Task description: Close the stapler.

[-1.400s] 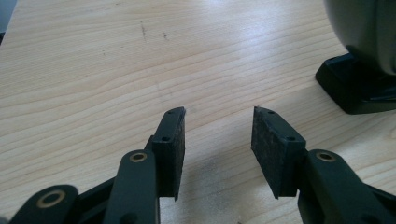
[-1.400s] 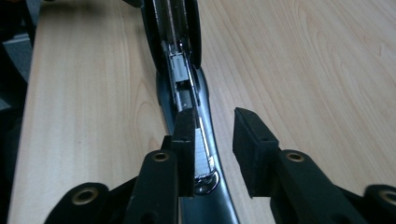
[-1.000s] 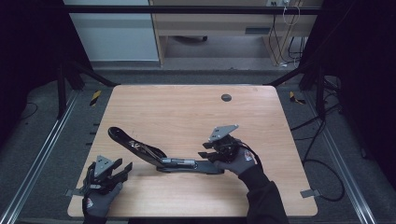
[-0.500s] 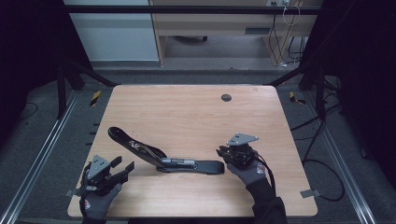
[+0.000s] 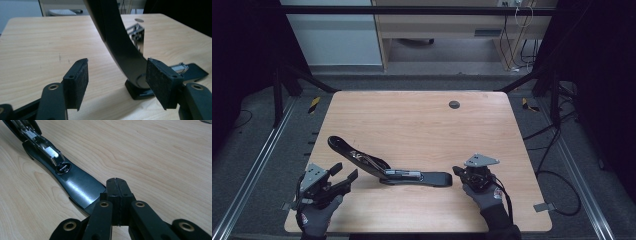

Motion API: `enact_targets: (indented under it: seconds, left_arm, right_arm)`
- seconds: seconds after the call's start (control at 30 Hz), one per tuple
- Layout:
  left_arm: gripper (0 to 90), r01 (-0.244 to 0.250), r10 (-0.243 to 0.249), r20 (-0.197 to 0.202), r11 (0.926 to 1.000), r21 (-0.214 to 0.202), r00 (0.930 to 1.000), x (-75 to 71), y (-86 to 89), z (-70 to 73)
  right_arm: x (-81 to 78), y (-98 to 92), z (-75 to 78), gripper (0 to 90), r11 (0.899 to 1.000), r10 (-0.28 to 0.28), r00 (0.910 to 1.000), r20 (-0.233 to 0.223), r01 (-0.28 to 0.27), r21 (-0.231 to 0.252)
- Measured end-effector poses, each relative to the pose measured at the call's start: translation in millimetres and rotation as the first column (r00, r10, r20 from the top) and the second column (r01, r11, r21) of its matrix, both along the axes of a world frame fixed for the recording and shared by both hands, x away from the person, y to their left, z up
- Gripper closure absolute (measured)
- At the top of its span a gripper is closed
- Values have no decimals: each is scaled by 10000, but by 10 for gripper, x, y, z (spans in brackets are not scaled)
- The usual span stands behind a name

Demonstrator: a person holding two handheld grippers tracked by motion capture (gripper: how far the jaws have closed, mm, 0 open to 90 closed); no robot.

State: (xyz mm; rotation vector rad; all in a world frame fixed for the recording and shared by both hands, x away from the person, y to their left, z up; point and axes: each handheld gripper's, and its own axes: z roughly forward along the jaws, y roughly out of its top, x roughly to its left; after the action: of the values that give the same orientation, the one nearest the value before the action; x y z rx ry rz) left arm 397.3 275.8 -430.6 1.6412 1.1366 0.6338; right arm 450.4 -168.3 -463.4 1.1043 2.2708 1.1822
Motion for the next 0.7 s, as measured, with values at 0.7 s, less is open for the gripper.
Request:
enact_targets:
  seconds: [0.7]
  left_arm:
    - [337, -1010, 1012, 542, 9949, -64, 9934, 249, -121, 276]
  right_arm:
    - [-109, 112, -152, 900, 9994, 186, 9998, -111, -183, 305]
